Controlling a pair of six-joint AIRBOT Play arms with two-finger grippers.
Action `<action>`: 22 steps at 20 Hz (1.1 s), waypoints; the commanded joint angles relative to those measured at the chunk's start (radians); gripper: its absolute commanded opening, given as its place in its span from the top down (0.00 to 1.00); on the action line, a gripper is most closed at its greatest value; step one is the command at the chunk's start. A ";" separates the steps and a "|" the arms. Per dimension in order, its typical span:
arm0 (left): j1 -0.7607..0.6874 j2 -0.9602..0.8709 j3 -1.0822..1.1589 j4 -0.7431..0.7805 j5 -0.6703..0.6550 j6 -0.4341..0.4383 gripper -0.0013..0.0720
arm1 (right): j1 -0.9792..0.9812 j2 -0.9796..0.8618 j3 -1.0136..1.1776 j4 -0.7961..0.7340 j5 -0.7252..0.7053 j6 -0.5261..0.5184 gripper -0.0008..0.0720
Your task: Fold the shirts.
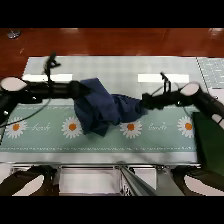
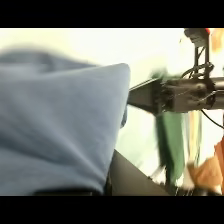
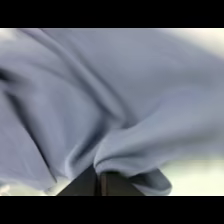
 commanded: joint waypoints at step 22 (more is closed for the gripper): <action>0.098 0.558 0.453 0.838 -0.466 -0.316 0.95 | -0.040 0.698 0.764 -0.850 0.631 0.256 0.95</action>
